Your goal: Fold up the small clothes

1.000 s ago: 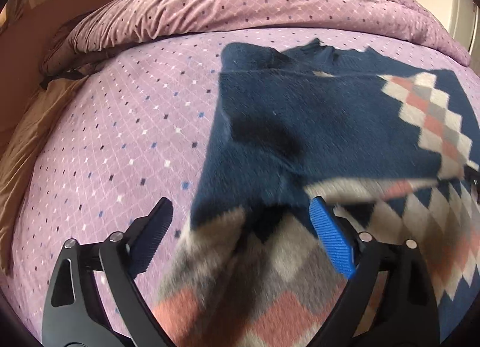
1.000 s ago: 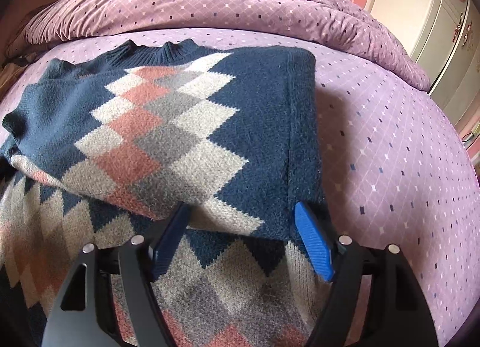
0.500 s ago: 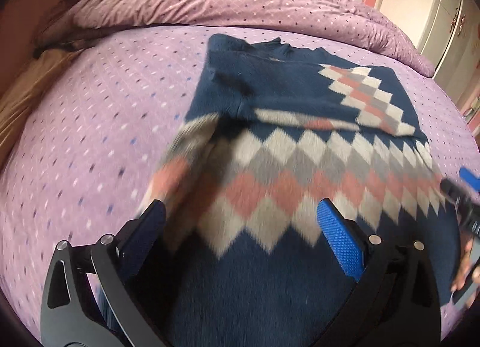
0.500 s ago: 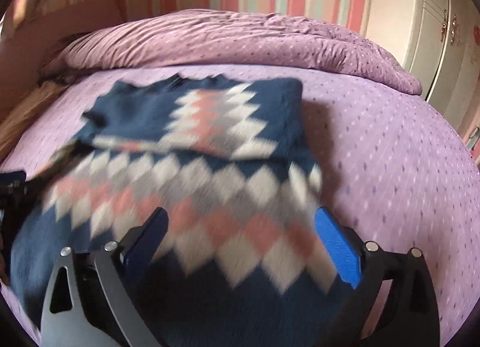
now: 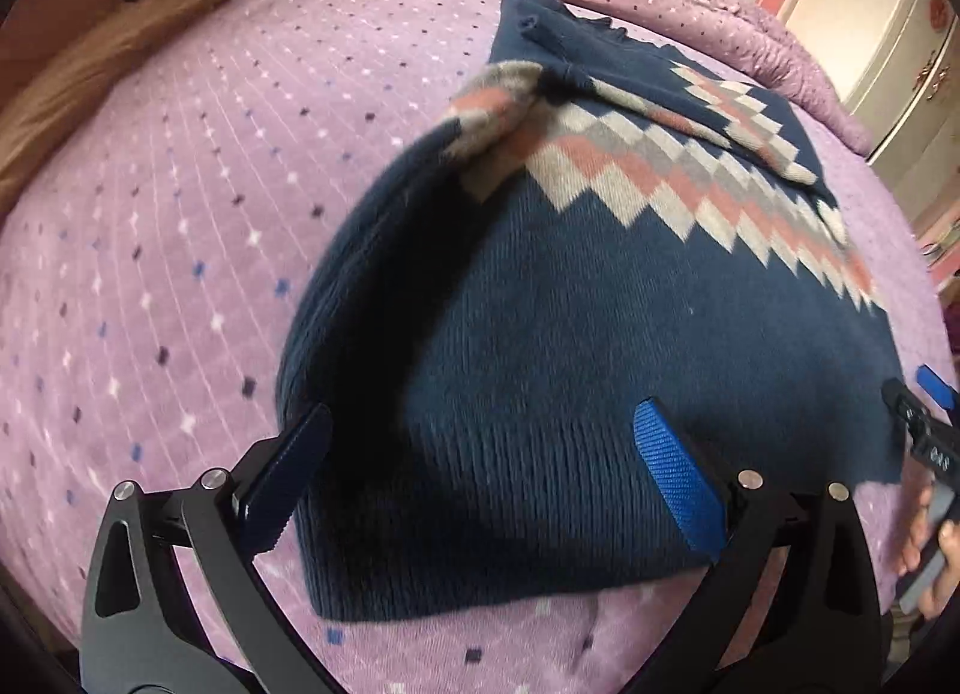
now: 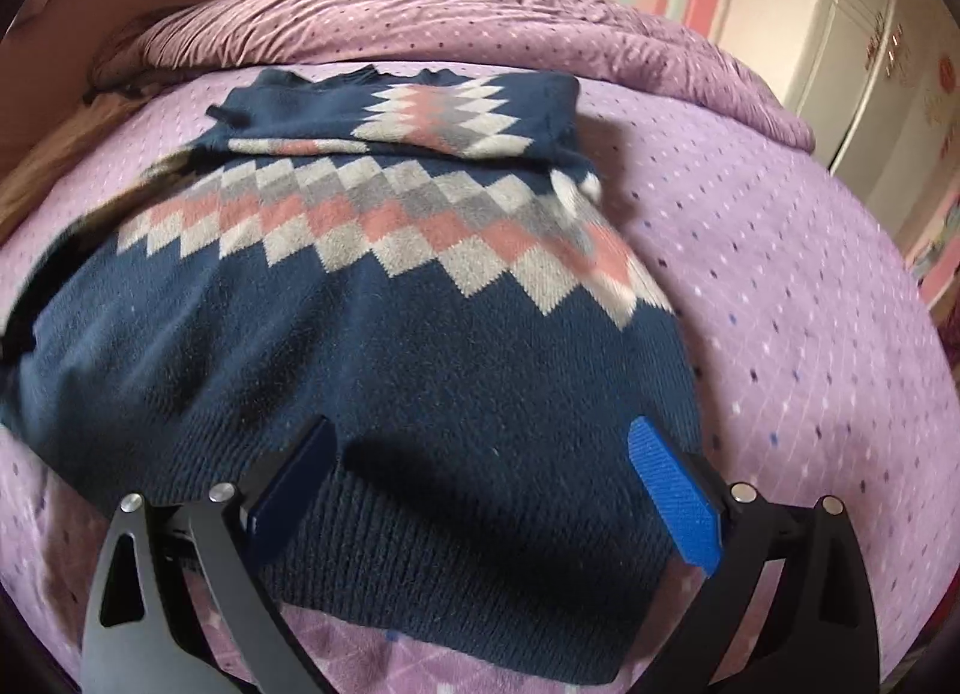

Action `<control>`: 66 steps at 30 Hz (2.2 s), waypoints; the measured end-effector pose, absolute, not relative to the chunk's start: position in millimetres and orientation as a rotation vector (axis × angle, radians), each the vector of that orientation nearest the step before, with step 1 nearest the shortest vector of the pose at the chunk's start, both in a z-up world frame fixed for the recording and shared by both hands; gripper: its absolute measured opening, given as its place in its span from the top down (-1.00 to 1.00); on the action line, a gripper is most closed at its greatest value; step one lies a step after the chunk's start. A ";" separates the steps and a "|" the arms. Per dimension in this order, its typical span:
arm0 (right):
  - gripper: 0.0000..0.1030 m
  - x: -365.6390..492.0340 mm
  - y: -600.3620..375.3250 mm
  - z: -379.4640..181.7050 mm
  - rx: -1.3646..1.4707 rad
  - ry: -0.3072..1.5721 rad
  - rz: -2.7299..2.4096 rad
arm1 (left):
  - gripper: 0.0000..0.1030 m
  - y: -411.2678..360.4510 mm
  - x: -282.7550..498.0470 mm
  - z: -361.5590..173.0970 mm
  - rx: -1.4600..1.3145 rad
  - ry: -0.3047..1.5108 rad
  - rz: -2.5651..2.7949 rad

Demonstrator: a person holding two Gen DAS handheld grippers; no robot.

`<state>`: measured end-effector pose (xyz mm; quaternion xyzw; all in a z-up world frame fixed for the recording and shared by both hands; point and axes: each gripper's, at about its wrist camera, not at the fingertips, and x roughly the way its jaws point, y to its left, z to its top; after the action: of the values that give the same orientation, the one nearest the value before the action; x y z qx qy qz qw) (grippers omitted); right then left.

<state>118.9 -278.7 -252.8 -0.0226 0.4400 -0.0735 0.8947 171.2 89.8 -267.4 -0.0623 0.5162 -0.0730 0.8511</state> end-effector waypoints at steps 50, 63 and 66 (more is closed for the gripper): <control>-0.91 47.0 -294.6 -234.5 -0.046 0.875 -0.177 | -0.92 119.9 124.2 -290.1 -0.162 1.095 -0.207; -0.91 35.2 -356.2 -239.9 0.147 0.924 -0.244 | 0.66 98.0 135.4 -281.5 -0.059 1.117 -0.151; -0.91 31.3 -365.6 -250.8 0.209 0.945 -0.249 | 0.66 94.1 136.0 -280.9 -0.038 1.118 -0.136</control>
<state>31.3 -365.6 -250.8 0.1004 0.4533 -0.1193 0.8776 136.0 94.1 -280.9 -0.0182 0.5297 -0.0643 0.8455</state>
